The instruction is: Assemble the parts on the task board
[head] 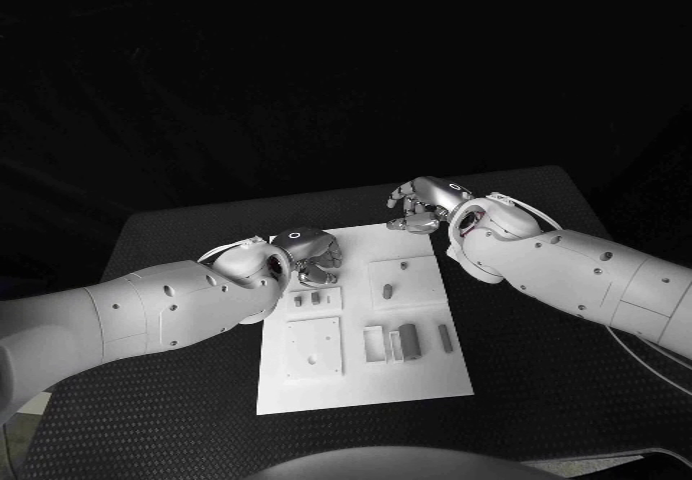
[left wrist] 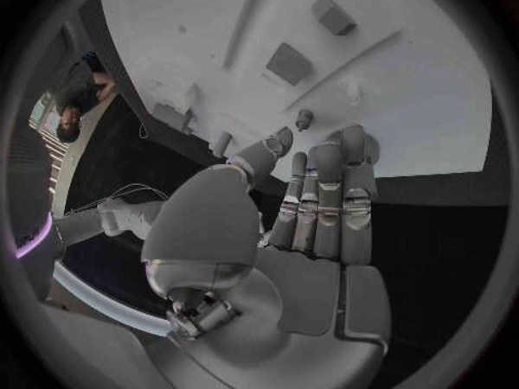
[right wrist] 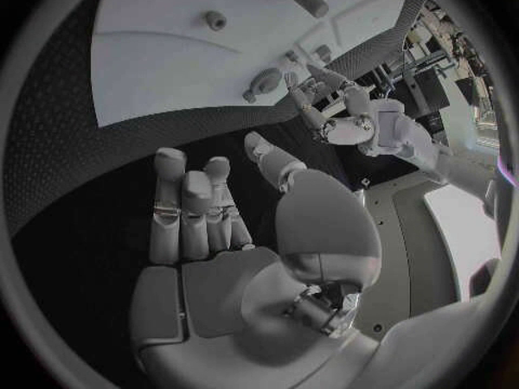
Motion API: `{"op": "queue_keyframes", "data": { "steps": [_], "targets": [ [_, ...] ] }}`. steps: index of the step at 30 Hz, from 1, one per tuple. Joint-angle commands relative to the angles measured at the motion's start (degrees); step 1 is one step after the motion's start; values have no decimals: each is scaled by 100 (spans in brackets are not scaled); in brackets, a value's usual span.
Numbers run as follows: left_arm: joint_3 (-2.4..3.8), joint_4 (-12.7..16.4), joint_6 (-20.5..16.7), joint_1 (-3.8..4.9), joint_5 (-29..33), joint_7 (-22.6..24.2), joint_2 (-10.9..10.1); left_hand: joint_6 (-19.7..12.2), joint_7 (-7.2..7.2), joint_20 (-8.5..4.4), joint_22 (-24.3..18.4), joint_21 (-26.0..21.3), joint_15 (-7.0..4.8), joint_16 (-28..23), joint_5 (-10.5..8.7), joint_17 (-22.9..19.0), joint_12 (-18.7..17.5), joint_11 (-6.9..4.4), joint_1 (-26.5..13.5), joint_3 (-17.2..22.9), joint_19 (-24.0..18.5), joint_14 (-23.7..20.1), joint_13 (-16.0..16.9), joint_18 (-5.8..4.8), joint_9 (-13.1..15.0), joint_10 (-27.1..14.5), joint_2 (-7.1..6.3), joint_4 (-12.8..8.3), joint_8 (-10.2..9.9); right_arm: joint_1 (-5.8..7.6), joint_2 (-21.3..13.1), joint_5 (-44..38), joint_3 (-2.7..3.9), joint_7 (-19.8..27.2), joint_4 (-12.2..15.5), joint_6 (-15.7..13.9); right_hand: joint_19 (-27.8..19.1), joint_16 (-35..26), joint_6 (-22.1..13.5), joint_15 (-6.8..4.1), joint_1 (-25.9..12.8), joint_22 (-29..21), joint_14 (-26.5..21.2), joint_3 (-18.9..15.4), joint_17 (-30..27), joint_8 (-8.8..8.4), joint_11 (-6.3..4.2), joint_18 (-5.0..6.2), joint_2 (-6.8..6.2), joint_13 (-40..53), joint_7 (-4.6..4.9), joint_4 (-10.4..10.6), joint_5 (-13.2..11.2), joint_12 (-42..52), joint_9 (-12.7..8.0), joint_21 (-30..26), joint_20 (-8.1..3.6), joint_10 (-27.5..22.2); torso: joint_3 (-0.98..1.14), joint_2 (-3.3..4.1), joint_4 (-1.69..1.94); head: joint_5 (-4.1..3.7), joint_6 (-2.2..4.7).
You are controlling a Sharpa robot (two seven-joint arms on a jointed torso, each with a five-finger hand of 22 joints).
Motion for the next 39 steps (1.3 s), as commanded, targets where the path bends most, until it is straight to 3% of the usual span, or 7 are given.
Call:
{"op": "queue_keyframes", "data": {
  "steps": [1, 14, 29, 39],
  "targets": [
    [2, -16, 220, 2, -125, -136, 39, -21, 6, 7, 39, 44, 9, 53, -37, 11, -48, 45, -86, -45, 66, 53, -24, 435, -25, -43, -37, 5, -18, -2, 7, -3, 2, 21, 4, 38, 9, -30, -5, -1, -27, 105, 41, -11, 6, -27, -2, 232, 31, -5, 48, 18, 33, 30, -6, -28, -37, -37, -2, 1, -2, -11, -1],
    [-1, -156, 355, 3, -127, -192, 118, -32, 19, 24, 104, 59, 15, 98, -39, 16, -90, 50, -139, -45, 83, 60, -52, 479, -70, -20, -32, 14, -15, -2, 10, -3, 2, 19, 3, 33, 9, -30, -6, -1, -27, 105, 42, -11, 6, -28, -1, 232, 33, -7, 48, 18, 34, 31, -6, -28, -37, -37, -7, -5, 11, -17, -27],
    [-13, -278, 161, -4, -123, -197, 208, 54, 13, -17, 204, 92, -56, 195, 5, 28, -21, -25, -115, 29, 145, 141, -25, 483, -116, 207, 20, 8, 50, -1, 16, 0, 2, 21, 6, 19, 10, -30, -6, -1, -28, 105, 43, -11, 7, -27, -1, 232, 37, -8, 48, 19, 33, 33, -7, -28, -37, -38, -5, -1, 8, -29, -36],
    [-20, -291, 283, -62, -123, -165, 254, 124, 11, -49, 265, 107, -90, 250, 2, 33, 21, -60, -117, 45, 180, 170, -2, 470, -139, 321, 35, -1, 101, -1, 4, 0, 2, 19, 22, 25, 10, -30, -5, -1, -30, 105, 43, -12, 7, -27, -1, 232, 37, -10, 48, 20, 33, 34, -7, -28, -37, -38, -2, 0, 2, -44, -49]
  ]
}}
